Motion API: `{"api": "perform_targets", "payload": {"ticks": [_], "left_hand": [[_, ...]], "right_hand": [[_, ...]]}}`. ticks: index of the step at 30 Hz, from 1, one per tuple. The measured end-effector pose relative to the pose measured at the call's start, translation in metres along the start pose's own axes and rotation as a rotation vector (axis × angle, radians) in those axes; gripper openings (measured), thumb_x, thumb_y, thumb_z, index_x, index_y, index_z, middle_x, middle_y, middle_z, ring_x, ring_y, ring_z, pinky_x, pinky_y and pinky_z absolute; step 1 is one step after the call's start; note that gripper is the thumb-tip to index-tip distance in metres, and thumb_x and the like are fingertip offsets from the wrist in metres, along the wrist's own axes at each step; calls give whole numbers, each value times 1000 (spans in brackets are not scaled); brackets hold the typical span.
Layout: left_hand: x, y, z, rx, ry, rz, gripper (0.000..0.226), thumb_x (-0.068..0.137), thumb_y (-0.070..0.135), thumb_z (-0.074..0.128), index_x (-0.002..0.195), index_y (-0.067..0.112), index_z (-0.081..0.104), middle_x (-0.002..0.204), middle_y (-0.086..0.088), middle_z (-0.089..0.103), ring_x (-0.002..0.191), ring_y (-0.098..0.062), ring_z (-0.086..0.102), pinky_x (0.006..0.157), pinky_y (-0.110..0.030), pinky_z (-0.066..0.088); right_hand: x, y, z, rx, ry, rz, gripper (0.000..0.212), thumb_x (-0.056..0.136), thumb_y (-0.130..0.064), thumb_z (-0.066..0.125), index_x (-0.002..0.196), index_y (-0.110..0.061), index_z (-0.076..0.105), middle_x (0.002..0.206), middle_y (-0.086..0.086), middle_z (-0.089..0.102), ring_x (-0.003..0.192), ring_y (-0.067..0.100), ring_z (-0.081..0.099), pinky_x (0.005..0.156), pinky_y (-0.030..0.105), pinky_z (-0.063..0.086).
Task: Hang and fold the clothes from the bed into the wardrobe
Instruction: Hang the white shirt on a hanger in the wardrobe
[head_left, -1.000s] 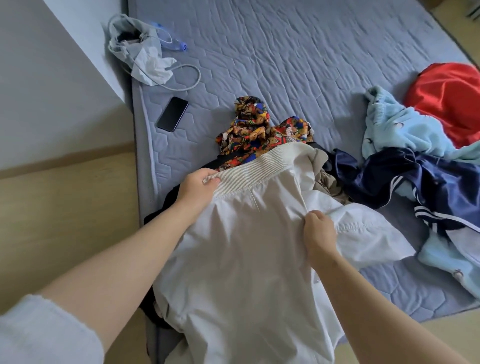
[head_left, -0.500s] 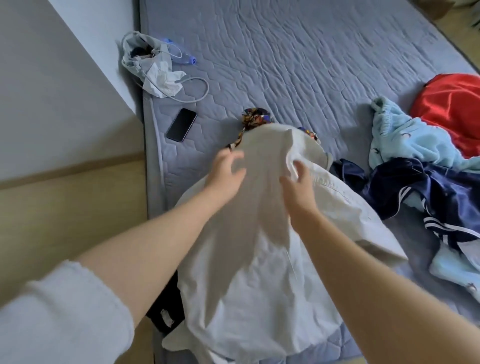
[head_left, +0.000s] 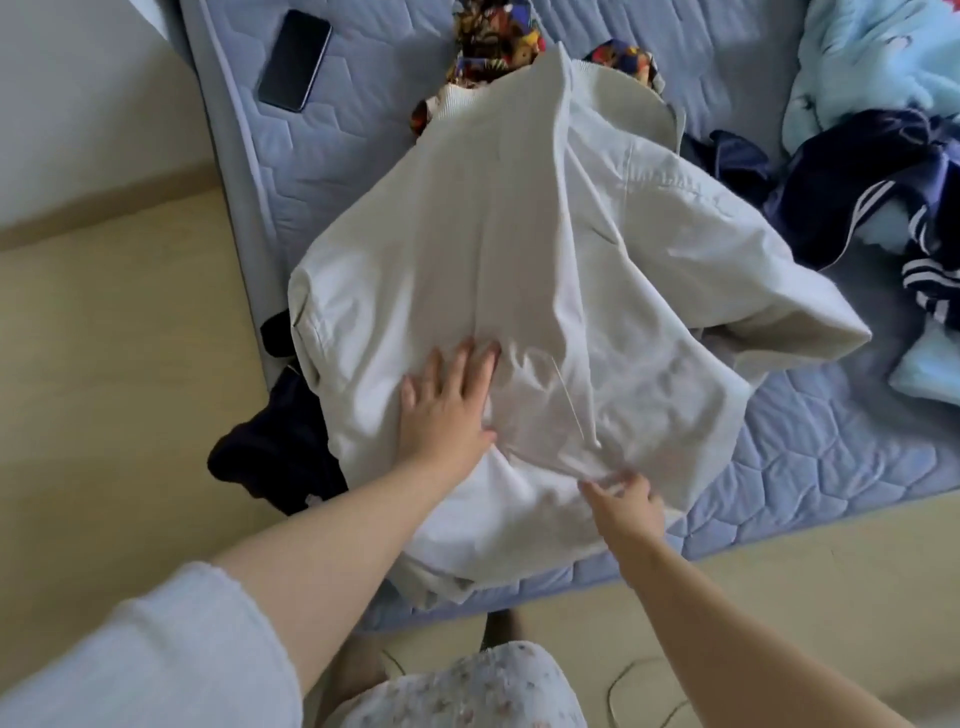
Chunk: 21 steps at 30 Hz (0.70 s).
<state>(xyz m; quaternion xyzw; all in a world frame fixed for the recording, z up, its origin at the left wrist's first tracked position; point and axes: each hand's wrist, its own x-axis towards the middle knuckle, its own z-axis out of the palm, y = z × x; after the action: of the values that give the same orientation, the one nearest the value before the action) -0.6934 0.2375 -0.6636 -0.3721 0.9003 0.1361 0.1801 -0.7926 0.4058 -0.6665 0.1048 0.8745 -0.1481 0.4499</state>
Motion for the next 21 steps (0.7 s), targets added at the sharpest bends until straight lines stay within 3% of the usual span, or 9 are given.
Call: {"api": "perform_targets", "payload": {"ticks": [3,5,7,9,12,14,16,18,21], "left_hand": [[9,-9,9,42,78,19,92,81,46,60,149,29,0,157,2,9,142,-30,16,107,-48,22],[4,-7,12,22,97,21,85,84,42,58,150,27,6,156,-1,14,141,-29,19,108,-47,21],[-6,-5,10,-21,132,-5,77,86,33,59,149,25,15,154,-8,20,139,-30,24,109,-48,21],[-22,-3,3,-110,218,13,68,81,12,65,143,18,36,146,-19,34,129,-38,40,104,-51,33],[-51,1,-8,-216,387,153,62,67,-9,61,122,15,47,126,-22,54,109,-40,56,87,-49,46],[-68,0,-16,-232,402,296,43,69,4,50,109,16,43,119,-20,58,111,-35,54,91,-46,45],[-77,-1,-28,-243,220,351,43,76,27,48,117,16,46,129,-17,52,124,-27,41,103,-42,36],[-79,4,-43,-351,-57,278,68,77,51,49,135,16,40,145,-8,35,136,-21,29,109,-37,25],[-69,20,-81,-853,-181,110,77,72,56,60,135,19,36,132,3,47,126,-14,43,99,-22,34]], "right_hand": [[8,14,12,100,51,143,100,75,-40,73,148,-11,11,153,12,12,138,32,21,112,46,23],[11,16,18,385,78,332,111,72,-34,78,149,-23,-1,149,11,21,126,34,40,101,46,38],[9,11,21,769,39,429,93,78,-17,71,143,-35,8,107,13,50,76,29,56,61,32,53],[4,0,20,934,40,353,69,84,1,55,138,-27,23,76,6,44,52,19,41,32,16,40],[-19,-38,13,934,17,127,34,84,6,41,108,-16,47,69,6,43,50,15,36,31,12,32],[-40,-70,1,907,-74,-34,21,81,6,39,75,-13,46,62,5,41,48,15,35,32,14,30],[-61,-102,-16,919,-162,-142,25,80,7,39,64,-11,45,56,5,41,44,15,36,35,14,31],[-83,-128,-32,937,-245,-246,27,79,7,39,61,-10,52,53,4,46,36,14,41,36,14,33],[-115,-157,-56,923,-358,-408,28,80,3,40,65,-10,60,50,5,53,36,16,53,39,17,41]]}}
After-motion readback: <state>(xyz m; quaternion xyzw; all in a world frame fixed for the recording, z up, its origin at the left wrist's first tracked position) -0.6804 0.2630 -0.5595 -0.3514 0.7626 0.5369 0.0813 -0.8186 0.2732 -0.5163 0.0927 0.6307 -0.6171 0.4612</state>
